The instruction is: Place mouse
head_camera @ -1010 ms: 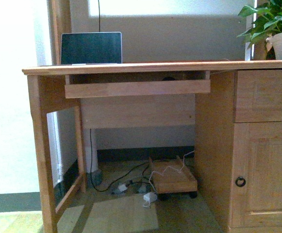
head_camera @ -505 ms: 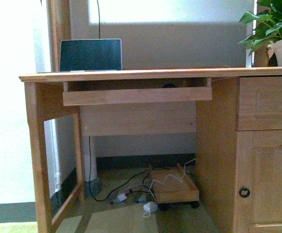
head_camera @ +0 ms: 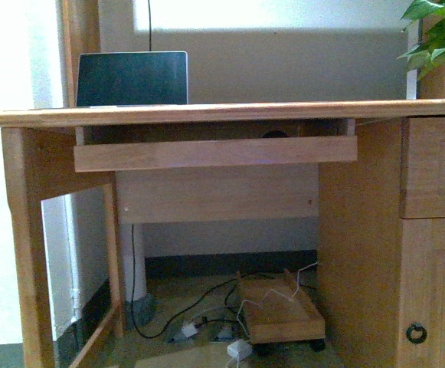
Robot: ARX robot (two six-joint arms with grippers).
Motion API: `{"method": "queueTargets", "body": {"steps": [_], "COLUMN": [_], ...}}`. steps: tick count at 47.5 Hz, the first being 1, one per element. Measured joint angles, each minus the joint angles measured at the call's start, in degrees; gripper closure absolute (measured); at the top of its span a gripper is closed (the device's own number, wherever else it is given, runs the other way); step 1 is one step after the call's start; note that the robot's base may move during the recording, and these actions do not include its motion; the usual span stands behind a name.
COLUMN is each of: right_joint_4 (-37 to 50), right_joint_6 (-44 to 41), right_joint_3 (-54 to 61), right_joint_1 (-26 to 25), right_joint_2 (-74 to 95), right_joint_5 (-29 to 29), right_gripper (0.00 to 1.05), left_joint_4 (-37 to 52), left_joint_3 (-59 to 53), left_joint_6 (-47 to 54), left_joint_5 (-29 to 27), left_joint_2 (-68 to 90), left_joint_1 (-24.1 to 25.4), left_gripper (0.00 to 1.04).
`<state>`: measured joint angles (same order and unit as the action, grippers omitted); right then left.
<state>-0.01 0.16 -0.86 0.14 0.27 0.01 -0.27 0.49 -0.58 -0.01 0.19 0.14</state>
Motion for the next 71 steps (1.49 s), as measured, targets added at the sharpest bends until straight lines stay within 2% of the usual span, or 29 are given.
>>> {"method": "queueTargets", "body": {"steps": [71], "right_joint_4": [0.0], "right_joint_6": [0.0], "right_joint_3": [0.0], "right_joint_1": [0.0], "right_joint_2": [0.0], "right_joint_5": [0.0], "right_gripper": [0.07], "left_joint_4": [0.0], "left_joint_3": [0.0], "left_joint_6": [0.0], "left_joint_5": [0.0], "left_joint_2": [0.0], "left_joint_1": [0.0], "left_gripper": [0.08]}}
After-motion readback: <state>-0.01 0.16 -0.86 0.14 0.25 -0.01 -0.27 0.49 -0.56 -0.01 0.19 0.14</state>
